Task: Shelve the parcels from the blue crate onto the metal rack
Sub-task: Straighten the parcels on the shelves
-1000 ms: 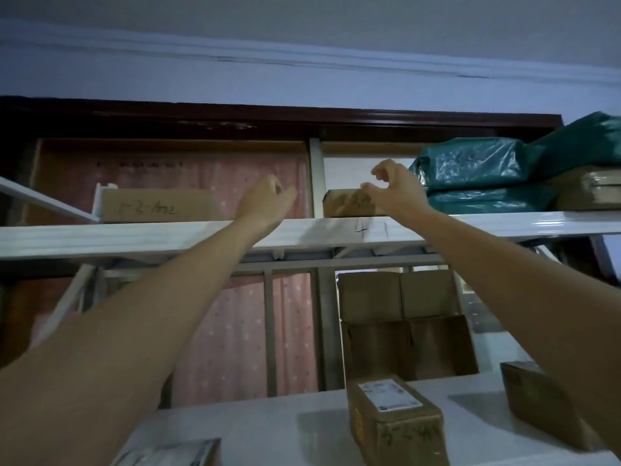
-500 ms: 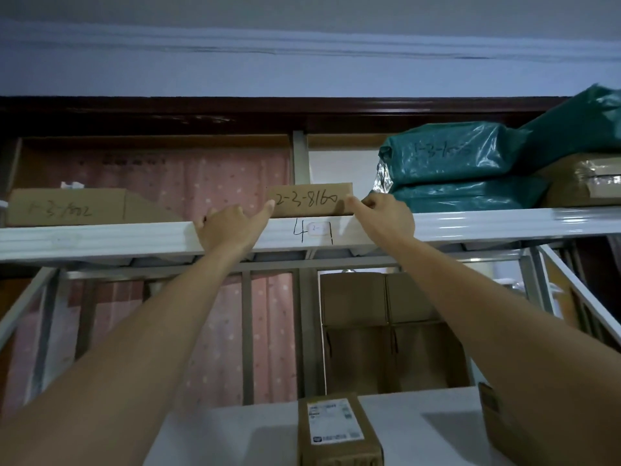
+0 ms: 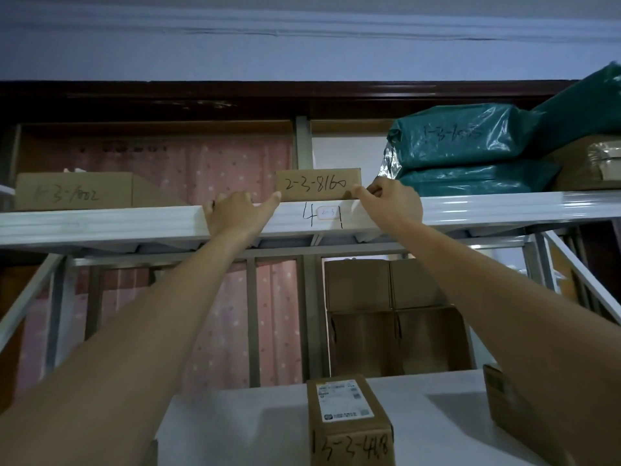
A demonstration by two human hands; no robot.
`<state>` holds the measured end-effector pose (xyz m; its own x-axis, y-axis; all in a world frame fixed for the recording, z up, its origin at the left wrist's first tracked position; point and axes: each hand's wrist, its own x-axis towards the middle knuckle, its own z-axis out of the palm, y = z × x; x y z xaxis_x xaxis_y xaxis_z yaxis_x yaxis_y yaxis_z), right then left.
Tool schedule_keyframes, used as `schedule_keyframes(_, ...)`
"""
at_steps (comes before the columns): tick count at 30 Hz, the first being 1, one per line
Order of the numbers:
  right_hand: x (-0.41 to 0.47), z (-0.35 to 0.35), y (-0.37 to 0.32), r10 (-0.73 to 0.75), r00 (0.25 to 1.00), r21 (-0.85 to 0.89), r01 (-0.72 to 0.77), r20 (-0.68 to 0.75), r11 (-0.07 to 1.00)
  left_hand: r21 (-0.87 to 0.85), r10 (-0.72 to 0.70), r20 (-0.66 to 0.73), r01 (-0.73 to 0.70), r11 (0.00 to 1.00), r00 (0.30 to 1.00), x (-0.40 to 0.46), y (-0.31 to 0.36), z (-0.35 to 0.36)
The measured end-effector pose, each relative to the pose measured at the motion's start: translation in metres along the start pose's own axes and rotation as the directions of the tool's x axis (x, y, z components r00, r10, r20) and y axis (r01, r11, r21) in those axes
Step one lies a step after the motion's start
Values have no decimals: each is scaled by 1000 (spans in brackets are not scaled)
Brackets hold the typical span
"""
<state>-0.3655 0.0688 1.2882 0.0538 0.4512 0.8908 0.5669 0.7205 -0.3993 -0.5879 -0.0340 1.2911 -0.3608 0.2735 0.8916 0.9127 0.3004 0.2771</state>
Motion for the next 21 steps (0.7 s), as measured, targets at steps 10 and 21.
schedule_keyframes(10, -95, 36, -30, -37, 984, 79, 51, -173, 996, -114, 422, -185, -446, 888, 888, -93, -80, -20)
schedule_keyframes(21, -294, 137, -85, -169, 822, 372, -55, 544, 927, -281, -78, 237, 146, 949, 968, -207, -324, -15)
